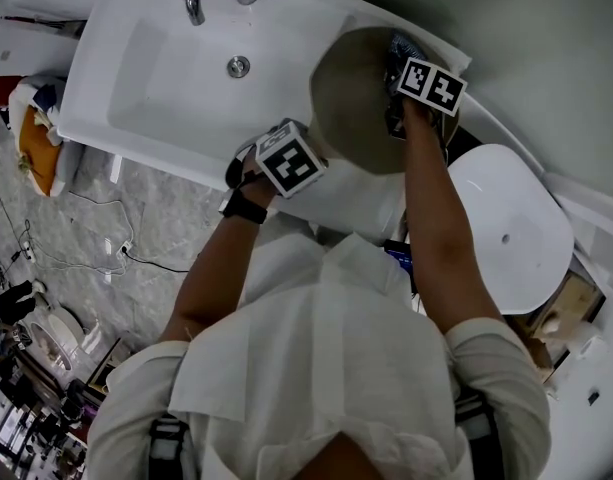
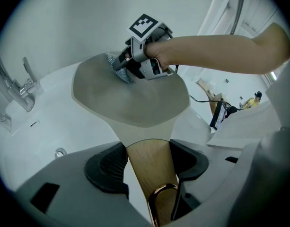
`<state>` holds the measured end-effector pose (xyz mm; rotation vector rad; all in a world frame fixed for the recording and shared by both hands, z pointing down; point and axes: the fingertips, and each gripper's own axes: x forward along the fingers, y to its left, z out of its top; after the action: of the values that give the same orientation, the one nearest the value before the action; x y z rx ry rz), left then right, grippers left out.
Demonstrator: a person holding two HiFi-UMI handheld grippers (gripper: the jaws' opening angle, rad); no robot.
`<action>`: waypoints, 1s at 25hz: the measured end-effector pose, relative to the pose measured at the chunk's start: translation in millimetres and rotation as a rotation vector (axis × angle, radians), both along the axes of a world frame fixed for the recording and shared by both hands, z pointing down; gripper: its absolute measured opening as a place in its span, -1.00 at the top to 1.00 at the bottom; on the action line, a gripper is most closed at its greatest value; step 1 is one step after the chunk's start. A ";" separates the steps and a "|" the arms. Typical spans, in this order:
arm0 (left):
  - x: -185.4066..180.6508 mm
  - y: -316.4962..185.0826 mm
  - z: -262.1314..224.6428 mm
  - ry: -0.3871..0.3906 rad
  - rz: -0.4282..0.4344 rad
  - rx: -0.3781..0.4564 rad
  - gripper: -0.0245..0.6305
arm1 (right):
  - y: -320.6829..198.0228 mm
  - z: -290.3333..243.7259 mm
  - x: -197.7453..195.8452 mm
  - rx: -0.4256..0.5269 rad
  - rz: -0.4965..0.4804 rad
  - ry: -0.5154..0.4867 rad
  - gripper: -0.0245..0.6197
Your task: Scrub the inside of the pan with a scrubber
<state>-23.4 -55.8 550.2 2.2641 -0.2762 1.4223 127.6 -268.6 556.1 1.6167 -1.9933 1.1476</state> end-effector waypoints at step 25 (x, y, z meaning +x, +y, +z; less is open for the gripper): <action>1.3 -2.9 1.5 -0.007 0.016 -0.027 0.09 | 54.5 1.3 -16.3 -0.271 -1.569 0.862 0.76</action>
<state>-22.0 -58.7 551.7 2.2455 -0.2402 1.4333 111.3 -214.0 557.3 0.0107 -1.5780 0.0142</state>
